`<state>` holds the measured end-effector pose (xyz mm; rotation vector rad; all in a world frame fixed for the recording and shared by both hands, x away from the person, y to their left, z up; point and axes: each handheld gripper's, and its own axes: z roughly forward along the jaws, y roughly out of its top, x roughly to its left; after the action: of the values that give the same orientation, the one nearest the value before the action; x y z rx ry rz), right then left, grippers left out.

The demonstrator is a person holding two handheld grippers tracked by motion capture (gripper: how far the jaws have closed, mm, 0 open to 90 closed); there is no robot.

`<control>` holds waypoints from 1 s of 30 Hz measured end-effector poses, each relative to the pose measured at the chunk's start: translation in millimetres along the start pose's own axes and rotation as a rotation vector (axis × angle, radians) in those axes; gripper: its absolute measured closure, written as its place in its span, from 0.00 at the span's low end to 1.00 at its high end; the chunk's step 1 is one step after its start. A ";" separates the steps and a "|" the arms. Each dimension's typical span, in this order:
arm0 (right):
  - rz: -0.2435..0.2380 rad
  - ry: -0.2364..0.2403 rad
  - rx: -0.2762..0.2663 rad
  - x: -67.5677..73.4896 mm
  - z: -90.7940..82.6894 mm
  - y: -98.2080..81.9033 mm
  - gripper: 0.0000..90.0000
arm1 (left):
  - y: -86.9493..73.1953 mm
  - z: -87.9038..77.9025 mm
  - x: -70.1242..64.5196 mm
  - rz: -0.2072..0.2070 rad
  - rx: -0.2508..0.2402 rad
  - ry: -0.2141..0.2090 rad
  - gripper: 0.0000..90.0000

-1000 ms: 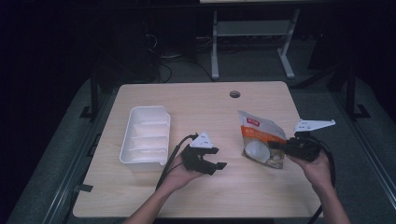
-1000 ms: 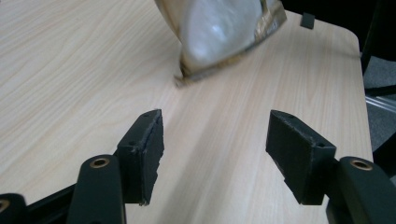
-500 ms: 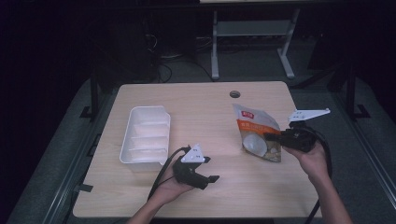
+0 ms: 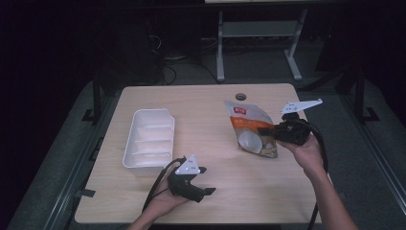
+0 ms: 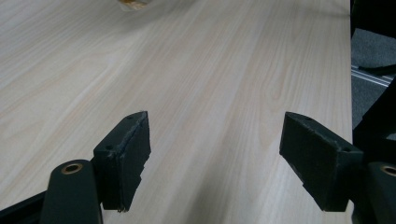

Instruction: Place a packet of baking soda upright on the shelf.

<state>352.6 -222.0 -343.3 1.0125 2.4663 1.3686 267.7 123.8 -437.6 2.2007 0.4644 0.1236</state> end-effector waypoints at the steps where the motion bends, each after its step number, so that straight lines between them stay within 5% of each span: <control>1: -0.001 0.002 0.002 0.6 1.8 1.8 1.00 | -1.5 -1.2 -0.3 0.000 -0.002 0.002 0.27; 30: -0.078 0.103 0.005 29.5 63.1 65.6 1.00 | -12.0 -9.0 4.1 -0.003 -0.015 0.004 0.26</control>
<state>389.0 -136.1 -321.7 0.8574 2.5539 1.4255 265.8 138.7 -441.7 2.1854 0.4672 0.1298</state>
